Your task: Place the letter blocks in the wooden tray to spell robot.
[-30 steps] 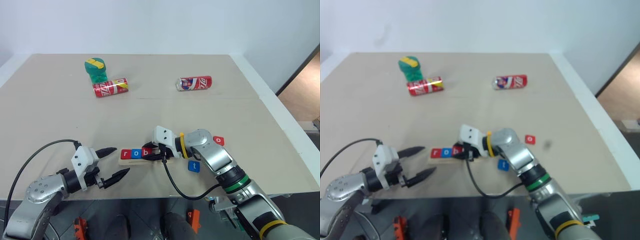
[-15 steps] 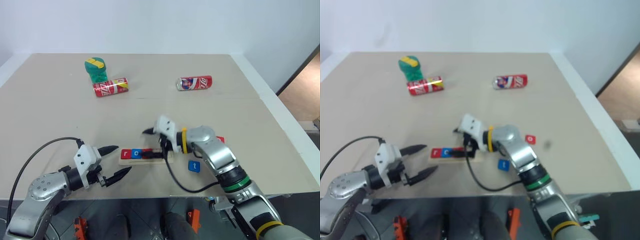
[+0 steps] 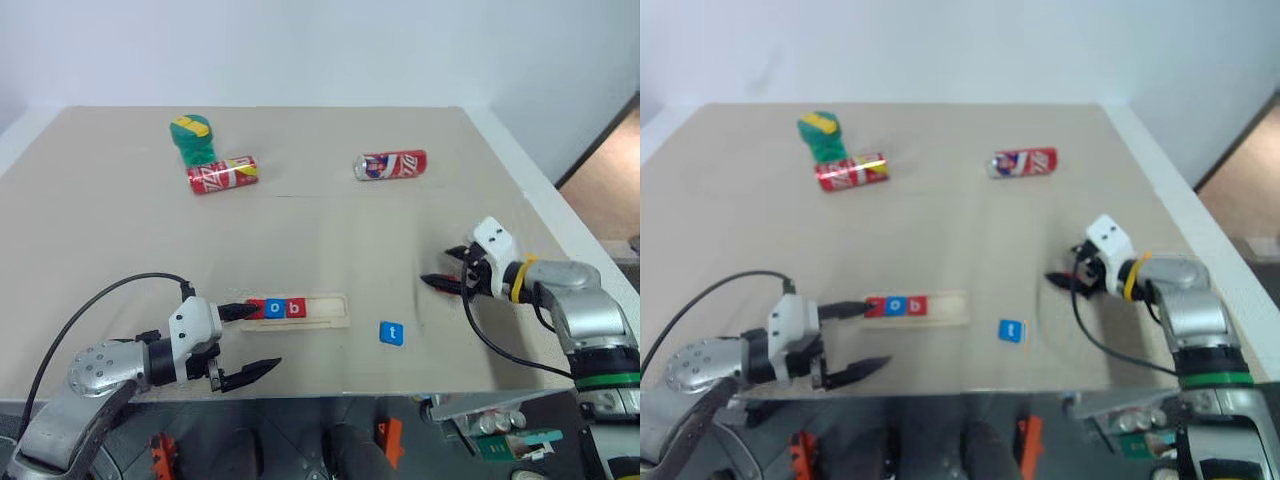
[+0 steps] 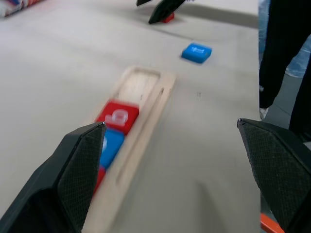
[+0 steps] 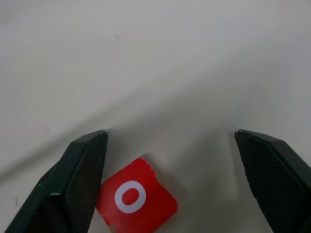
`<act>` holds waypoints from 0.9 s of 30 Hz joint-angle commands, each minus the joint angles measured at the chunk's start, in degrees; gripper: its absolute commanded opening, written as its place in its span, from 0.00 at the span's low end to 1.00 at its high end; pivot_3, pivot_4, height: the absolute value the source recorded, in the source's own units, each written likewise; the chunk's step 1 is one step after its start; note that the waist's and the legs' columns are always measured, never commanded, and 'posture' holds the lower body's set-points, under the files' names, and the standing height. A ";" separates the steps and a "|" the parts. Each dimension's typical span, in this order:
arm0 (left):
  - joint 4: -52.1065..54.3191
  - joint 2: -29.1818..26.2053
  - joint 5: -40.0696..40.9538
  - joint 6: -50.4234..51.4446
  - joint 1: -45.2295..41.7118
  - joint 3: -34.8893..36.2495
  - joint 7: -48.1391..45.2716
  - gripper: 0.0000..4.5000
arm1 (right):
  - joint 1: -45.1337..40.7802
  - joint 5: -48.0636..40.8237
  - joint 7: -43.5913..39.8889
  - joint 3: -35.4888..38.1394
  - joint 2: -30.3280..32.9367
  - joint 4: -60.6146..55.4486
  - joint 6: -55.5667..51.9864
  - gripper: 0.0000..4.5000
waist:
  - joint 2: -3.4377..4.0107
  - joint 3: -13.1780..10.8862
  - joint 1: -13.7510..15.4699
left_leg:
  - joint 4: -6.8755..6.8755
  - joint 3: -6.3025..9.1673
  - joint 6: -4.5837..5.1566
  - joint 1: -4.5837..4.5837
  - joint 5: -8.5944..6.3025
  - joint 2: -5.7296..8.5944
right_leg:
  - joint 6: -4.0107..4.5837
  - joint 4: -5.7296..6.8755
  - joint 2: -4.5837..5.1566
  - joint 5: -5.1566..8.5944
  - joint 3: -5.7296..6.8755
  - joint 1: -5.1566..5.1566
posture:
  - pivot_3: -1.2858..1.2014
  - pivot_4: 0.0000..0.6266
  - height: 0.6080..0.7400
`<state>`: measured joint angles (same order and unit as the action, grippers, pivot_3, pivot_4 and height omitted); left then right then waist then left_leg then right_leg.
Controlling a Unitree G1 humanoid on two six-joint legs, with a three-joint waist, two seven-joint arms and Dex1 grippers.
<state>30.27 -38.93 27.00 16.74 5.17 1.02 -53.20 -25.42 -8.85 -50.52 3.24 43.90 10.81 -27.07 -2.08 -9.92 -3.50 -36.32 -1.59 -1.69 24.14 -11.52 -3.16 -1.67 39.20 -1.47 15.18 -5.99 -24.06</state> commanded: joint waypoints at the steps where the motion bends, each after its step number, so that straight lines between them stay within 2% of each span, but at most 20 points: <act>1: 1.15 -0.32 -0.21 -0.60 0.40 0.41 0.22 1.00 | 2.96 -1.48 10.47 6.20 -4.00 -10.86 -5.88 0.96 | 0.00 0.00 -0.16 | -0.01 0.01 0.00 0.00 0.00 -0.09 | 0.04 0.00 -0.10 -0.05 0.00 0.00 | 0.52 0.24 1.00; 4: 0.90 -0.31 -0.66 -0.79 0.22 0.38 0.63 1.00 | 6.41 -2.26 19.92 10.18 -10.36 -20.71 -12.97 0.96 | 0.01 0.00 -0.14 | -0.02 0.09 -0.02 -0.01 0.02 -0.19 | 0.12 0.02 -0.20 -0.10 0.09 0.00 | 0.52 0.24 1.00; 9: 0.20 -0.12 -1.11 -0.19 -1.75 -0.18 1.13 1.00 | 11.79 -0.68 32.79 12.29 -19.66 -31.54 -21.28 0.96 | 0.02 0.02 -0.14 | -0.08 0.04 -0.07 0.01 0.06 -0.17 | 0.10 0.03 -0.16 -0.14 0.06 0.00 | 0.52 0.24 1.00; 19: -1.19 -0.13 -1.45 -0.07 -4.00 -1.45 0.98 1.00 | 18.43 2.00 46.13 11.25 -31.07 -35.89 -22.77 0.96 | -0.02 0.10 -0.19 | -0.09 0.01 -0.07 0.02 0.06 -0.15 | 0.05 0.02 -0.12 -0.15 0.05 -0.01 | 0.52 0.24 1.00; 23: -1.68 -0.09 -1.50 -0.02 -4.75 -1.28 1.00 1.00 | 17.87 1.88 50.33 11.60 -35.54 -37.39 -22.88 0.70 | -0.03 0.15 -0.22 | -0.10 0.04 -0.06 0.02 0.07 -0.17 | 0.08 0.02 -0.14 -0.17 0.07 0.00 | 0.52 0.24 1.00; 26: -1.43 0.20 -1.12 0.03 -4.63 -1.12 1.20 1.00 | 18.03 1.02 52.58 11.09 -39.26 -39.30 -24.66 0.49 | -0.08 0.18 -0.39 | -0.10 0.01 -0.07 0.02 0.08 -0.15 | 0.06 0.02 -0.11 -0.18 0.04 0.01 | 0.52 0.24 1.00; 27: -1.37 0.25 -1.06 0.01 -4.58 -1.09 1.25 1.00 | 18.05 0.66 53.18 11.09 -40.39 -39.82 -25.18 0.38 | -0.12 0.20 -0.45 | -0.10 0.01 -0.07 0.02 0.08 -0.15 | 0.05 0.02 -0.10 -0.17 0.04 0.00 | 0.52 0.24 1.00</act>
<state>28.03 -38.88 25.29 16.77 0.95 -0.43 -52.02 -7.72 -7.52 1.57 14.09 4.53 -27.17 -50.82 -2.20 -9.72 -3.94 -36.41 -1.58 -1.76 24.17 -11.44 -3.33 -1.61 39.21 -1.58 15.01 -5.95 -24.06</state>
